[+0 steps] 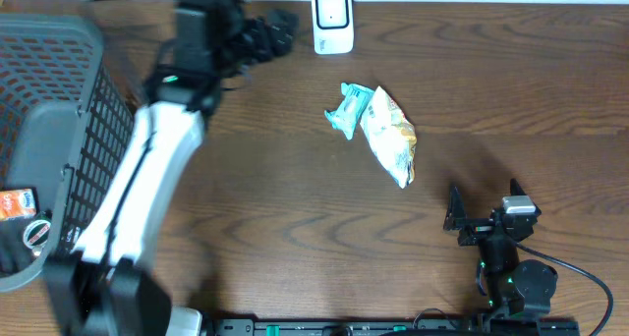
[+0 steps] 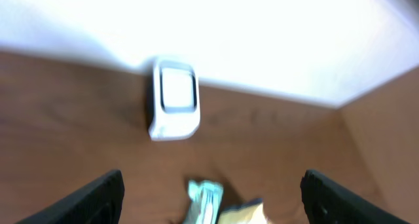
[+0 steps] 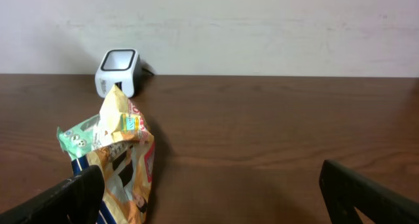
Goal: Scan the item barcode
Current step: 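Carry the green wipes pack to the scanner and drop it beside the bag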
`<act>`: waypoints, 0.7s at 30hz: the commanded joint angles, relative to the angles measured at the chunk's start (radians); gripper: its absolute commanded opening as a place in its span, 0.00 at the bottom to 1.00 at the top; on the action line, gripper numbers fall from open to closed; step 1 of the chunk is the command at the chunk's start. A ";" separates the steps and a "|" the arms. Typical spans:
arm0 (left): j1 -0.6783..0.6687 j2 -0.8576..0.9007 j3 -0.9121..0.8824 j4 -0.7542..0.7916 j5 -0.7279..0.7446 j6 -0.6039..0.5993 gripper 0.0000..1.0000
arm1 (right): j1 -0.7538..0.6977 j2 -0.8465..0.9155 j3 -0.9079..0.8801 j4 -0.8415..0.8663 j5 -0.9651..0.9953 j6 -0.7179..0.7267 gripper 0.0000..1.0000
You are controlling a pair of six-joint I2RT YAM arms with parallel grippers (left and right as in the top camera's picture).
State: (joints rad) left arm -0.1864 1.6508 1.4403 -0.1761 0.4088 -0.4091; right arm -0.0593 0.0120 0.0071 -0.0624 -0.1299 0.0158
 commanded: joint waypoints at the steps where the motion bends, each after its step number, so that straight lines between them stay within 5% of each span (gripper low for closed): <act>1: 0.117 -0.180 0.007 -0.070 -0.011 0.085 0.85 | 0.008 -0.006 -0.002 -0.003 0.005 -0.006 0.99; 8: 0.463 -0.360 0.006 -0.331 -0.253 0.113 0.86 | 0.008 -0.006 -0.002 -0.003 0.005 -0.006 0.99; 15: 0.783 -0.319 0.005 -0.484 -0.402 0.113 0.86 | 0.008 -0.006 -0.002 -0.003 0.005 -0.006 0.99; 21: 0.919 -0.235 0.003 -0.573 -0.420 0.062 0.87 | 0.008 -0.006 -0.002 -0.003 0.005 -0.006 0.99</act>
State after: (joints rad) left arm 0.6785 1.3643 1.4467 -0.7158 0.0364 -0.3149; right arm -0.0593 0.0120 0.0071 -0.0624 -0.1303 0.0162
